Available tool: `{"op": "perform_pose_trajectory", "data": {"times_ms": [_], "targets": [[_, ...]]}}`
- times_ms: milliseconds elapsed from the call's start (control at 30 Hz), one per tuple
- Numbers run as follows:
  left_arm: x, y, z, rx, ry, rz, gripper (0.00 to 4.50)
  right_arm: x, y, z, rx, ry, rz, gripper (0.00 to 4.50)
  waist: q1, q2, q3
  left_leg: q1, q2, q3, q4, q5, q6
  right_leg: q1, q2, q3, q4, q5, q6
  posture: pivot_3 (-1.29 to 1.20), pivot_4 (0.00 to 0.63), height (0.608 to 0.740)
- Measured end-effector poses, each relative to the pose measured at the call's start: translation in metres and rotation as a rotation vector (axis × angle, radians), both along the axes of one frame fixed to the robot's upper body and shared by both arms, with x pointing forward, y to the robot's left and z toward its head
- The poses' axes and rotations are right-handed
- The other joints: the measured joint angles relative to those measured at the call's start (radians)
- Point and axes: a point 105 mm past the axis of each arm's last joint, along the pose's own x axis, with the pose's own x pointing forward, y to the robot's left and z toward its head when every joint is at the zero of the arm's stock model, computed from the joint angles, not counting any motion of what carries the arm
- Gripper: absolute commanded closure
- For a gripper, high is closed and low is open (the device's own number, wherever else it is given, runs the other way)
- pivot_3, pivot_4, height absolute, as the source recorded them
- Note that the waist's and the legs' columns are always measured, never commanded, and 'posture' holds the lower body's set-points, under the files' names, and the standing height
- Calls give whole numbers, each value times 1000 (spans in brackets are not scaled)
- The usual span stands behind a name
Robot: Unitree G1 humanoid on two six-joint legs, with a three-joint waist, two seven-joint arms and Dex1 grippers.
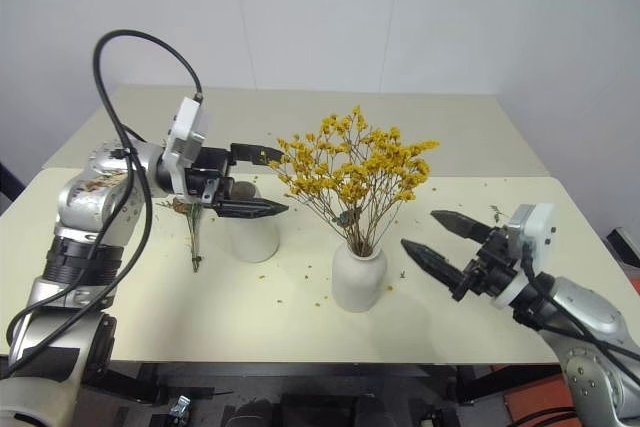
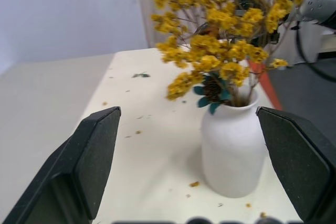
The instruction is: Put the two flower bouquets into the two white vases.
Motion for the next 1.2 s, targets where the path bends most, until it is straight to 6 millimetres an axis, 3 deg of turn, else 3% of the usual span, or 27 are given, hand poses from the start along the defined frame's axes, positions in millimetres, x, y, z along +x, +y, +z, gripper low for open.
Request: {"op": "perform_pose_trajectory", "data": {"times_ms": [233,400,533,933,1200], "targets": [[8,30,11,-21,-45,167,0,46,-5,5,-52,-15,-60,29,-9,0,0,0,0,0,0,0,0,-1,0,0,0,0,0,0,150,740],[9,54,19,-35,-85,302,0,85,7,12,-93,-27,-43,29,-11,1,0,-1,0,0,0,0,0,-1,0,0,0,0,0,0,150,740],[6,70,20,-23,-95,412,0,104,23,12,-117,-21,30,29,-12,0,0,-1,0,0,0,0,0,-1,0,0,0,1,-1,0,150,740],[-1,116,-2,68,28,798,0,121,62,9,-178,-2,266,29,-24,1,1,0,0,0,0,0,0,-2,0,0,1,1,-1,0,150,740],[-2,148,-19,129,219,1096,0,128,80,4,-199,8,341,29,-27,1,1,-1,0,0,0,0,0,-2,0,0,2,1,-2,0,150,740]]}}
